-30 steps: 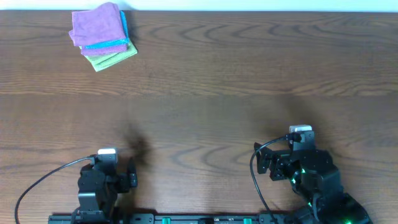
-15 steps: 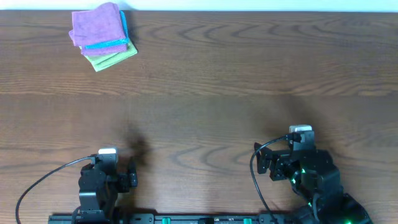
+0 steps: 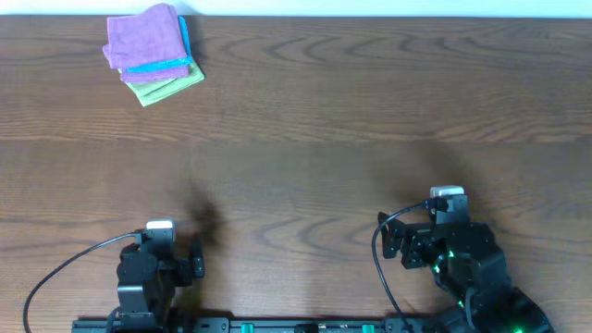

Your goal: Fold the cloth

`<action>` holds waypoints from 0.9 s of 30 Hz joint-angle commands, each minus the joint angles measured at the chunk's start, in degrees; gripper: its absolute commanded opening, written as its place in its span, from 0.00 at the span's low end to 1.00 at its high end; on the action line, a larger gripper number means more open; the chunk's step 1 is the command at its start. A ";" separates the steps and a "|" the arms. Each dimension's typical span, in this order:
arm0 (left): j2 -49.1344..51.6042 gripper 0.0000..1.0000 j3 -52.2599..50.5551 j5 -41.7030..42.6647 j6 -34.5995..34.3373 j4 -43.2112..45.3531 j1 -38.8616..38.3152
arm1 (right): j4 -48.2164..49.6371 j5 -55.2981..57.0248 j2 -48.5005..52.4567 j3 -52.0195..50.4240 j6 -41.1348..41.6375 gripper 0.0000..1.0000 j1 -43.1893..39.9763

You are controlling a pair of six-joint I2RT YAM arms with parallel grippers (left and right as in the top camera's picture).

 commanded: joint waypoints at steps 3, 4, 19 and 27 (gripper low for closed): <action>-0.44 0.95 -1.79 0.39 0.98 -1.62 -0.35 | -1.18 5.31 -1.73 -0.76 -0.79 0.99 -3.45; -0.44 0.95 -1.79 0.37 0.98 -1.62 -0.35 | -1.18 6.38 -2.12 -1.07 -0.81 0.99 -4.63; -0.44 0.95 -1.79 0.39 0.98 -1.62 -0.35 | 3.65 4.33 -18.80 -17.44 -16.02 0.99 -23.28; -0.44 0.95 -1.79 0.39 0.98 -1.62 -0.35 | 7.48 -2.45 -23.06 -24.37 -19.08 0.99 -26.80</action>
